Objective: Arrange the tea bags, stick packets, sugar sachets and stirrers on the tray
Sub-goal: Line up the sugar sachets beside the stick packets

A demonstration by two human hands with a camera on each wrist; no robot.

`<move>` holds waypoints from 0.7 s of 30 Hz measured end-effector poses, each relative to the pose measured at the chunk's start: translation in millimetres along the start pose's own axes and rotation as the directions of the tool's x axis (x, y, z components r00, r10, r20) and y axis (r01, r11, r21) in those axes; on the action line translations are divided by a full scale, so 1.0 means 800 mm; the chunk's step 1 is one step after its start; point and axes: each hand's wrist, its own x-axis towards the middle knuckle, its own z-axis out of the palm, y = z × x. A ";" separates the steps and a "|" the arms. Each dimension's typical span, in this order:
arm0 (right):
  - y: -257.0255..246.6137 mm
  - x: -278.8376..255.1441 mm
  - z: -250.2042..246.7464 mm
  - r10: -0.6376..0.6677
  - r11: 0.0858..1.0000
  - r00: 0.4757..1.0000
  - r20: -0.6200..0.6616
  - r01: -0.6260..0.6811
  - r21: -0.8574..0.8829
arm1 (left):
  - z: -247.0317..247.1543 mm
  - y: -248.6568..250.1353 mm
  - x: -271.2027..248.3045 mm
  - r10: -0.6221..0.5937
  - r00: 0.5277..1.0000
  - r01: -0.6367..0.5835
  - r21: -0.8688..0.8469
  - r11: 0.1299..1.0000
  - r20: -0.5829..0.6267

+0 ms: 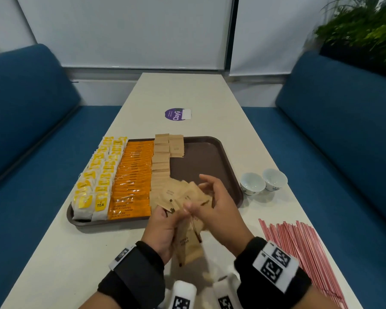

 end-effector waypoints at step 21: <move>0.003 -0.030 0.014 0.250 0.959 0.954 0.165 -0.268 0.094 | -0.016 0.001 -0.012 0.085 0.981 -0.093 -0.042 0.995 -0.174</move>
